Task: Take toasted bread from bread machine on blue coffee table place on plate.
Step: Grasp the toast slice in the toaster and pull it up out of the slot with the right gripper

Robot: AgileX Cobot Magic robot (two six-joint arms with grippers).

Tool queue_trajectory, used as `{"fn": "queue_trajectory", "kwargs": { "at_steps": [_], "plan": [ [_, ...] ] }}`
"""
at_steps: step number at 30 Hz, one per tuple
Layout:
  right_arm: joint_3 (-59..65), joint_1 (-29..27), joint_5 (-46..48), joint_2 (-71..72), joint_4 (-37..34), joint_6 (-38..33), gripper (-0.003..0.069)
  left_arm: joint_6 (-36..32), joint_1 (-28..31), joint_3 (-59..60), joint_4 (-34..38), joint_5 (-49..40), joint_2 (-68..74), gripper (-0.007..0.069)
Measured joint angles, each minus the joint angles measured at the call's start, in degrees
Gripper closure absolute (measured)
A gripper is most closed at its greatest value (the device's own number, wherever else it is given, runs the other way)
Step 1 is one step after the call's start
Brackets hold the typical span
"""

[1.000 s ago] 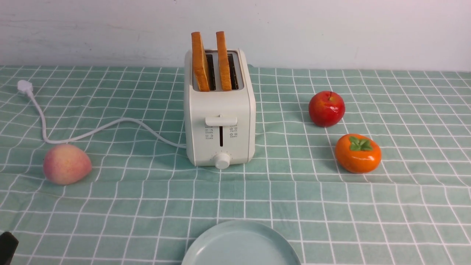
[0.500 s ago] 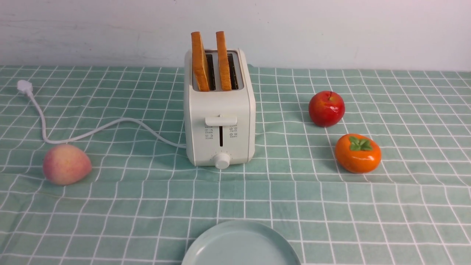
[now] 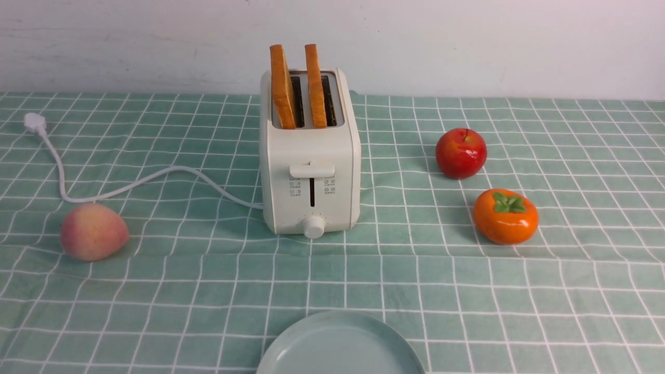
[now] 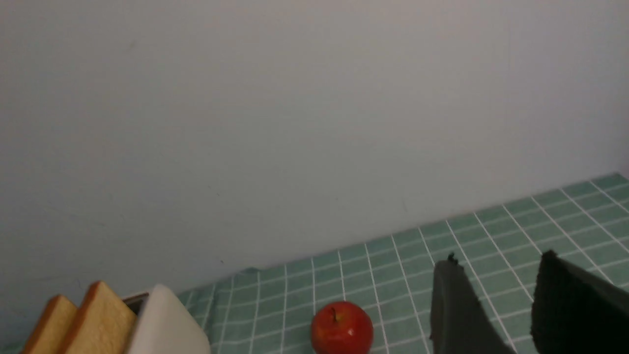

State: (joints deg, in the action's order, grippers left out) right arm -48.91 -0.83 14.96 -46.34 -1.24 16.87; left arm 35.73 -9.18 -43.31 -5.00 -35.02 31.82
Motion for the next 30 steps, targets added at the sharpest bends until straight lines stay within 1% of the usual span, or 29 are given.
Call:
{"fn": "queue_trajectory", "kwargs": {
  "at_steps": [2, 3, 5, 7, 9, 10, 11, 12, 13, 14, 15, 16, 17, 18, 20, 22, 23, 26, 28, 30],
  "plan": [
    [0.0, 0.6, 2.3, -3.4, -1.4, -0.1, 0.0419, -1.4, 0.0, 0.0, -0.3, -6.2, 2.1, 0.0386],
    [0.0, 0.7, 2.8, -4.5, -1.9, -0.1, 0.0419, -1.6, 0.0, 0.0, -0.3, -7.2, 2.4, 0.0386],
    [-0.1, 2.9, 5.7, -9.5, -6.6, -0.7, 0.0419, -2.1, 0.0, -0.1, 0.4, -12.4, 4.5, 0.0386],
    [-0.6, 5.8, 8.9, -14.2, -11.5, -3.3, 0.0419, -2.2, 0.0, -0.1, 2.1, -15.2, 6.2, 0.0386],
    [-1.9, 9.8, 12.2, -19.7, -15.2, -8.5, 0.0419, -2.2, 0.0, -0.1, 5.0, -16.3, 7.6, 0.0386],
    [-2.1, 10.3, 12.6, -20.3, -16.0, -10.0, 0.0419, -2.2, 0.0, -0.1, 5.4, -16.3, 7.6, 0.0386],
    [-4.6, 13.5, 15.6, -24.4, -18.3, -15.7, 0.0419, -2.2, 0.0, -0.1, 8.3, -16.6, 8.5, 0.0386],
    [-5.4, 14.5, 16.3, -25.6, -18.9, -17.5, 0.0419, -2.2, 0.0, -0.1, 9.2, -16.6, 8.7, 0.0386],
    [-9.4, 18.4, 18.8, -30.8, -21.2, -24.5, 0.0419, -2.2, 0.0, -0.1, 14.3, -16.7, 9.8, 0.0386],
    [-10.6, 18.8, 19.2, -31.4, -21.4, -25.2, 0.0419, -2.2, 0.0, -0.1, 14.8, -16.7, 9.9, 0.0386],
    [-15.7, 22.2, 20.4, -36.4, -22.9, -29.7, 0.0419, -2.2, 0.0, -0.1, 18.9, -16.7, 10.9, 0.0386],
    [-16.4, 22.5, 20.5, -36.9, -22.9, -29.7, 0.0419, -2.2, 0.0, -0.1, 19.4, -16.7, 11.0, 0.0386],
    [-21.5, 24.4, 20.7, -40.5, -23.6, -31.6, 0.0419, -2.2, 0.0, -0.1, 22.7, -16.7, 11.8, 0.0386],
    [-23.0, 24.9, 20.7, -41.6, -23.7, -31.9, 0.0417, -2.2, 0.0, -0.1, 23.5, -16.7, 12.1, 0.0386],
    [-33.7, 26.9, 19.8, -48.6, -23.9, -32.4, 0.0403, -2.2, 0.0, -0.1, 28.6, -16.9, 13.5, 0.0386],
    [-40.5, 27.4, 18.6, -52.9, -24.1, -30.8, 0.0379, -2.2, 0.0, -0.1, 30.8, -17.4, 14.2, 0.0386],
    [-42.0, 27.5, 18.4, -53.4, -24.1, -30.7, 0.0376, -2.2, 0.0, -0.1, 30.8, -17.5, 14.2, 0.0386],
    [-53.8, 27.5, 17.3, -61.3, -24.2, -27.4, 0.0294, -2.2, 0.0, -0.1, 32.5, -18.2, 14.6, 0.0386],
    [-58.5, 27.5, 17.2, -65.1, -24.3, -26.6, 0.0244, -2.2, 0.0, -0.1, 32.7, -18.4, 14.6, 0.0386],
    [-61.7, 27.6, 17.0, -67.4, -24.6, -26.4, 0.0214, -2.2, 0.0, -0.1, 32.7, -18.5, 14.6, 0.0386]
  ]
}}
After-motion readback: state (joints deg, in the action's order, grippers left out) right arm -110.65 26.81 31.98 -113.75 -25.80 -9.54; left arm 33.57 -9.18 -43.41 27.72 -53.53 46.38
